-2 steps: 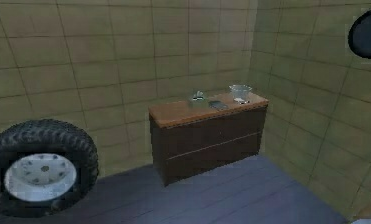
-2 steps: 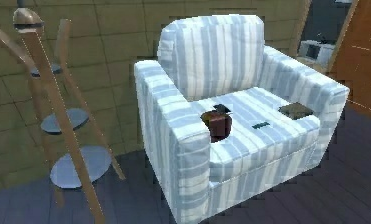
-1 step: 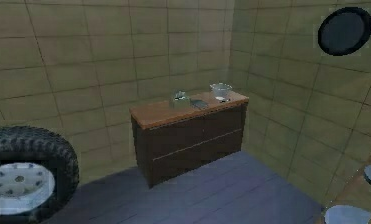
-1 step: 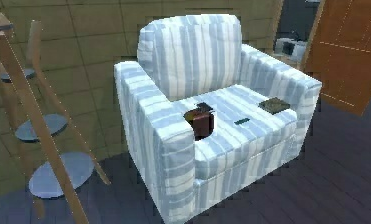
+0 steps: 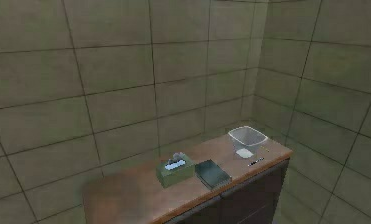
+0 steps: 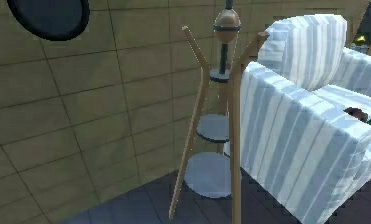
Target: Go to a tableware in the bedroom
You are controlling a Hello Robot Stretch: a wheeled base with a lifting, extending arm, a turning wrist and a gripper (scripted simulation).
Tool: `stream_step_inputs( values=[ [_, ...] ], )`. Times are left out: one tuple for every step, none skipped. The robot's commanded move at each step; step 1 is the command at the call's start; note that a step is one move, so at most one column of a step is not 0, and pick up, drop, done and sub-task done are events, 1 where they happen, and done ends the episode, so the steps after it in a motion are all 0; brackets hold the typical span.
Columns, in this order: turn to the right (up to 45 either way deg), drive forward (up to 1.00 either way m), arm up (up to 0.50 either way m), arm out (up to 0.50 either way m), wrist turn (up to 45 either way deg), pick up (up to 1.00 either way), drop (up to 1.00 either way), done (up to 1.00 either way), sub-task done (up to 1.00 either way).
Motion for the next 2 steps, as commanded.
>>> stream_step_inputs(
  values=[
    [18.0,0.0,0.0,0.0,0.0,0.0,0.0,0.0,0.0],
    [0.0,0.0,0.0,0.0,0.0,0.0,0.0,1.0,0.0]
  ],
)
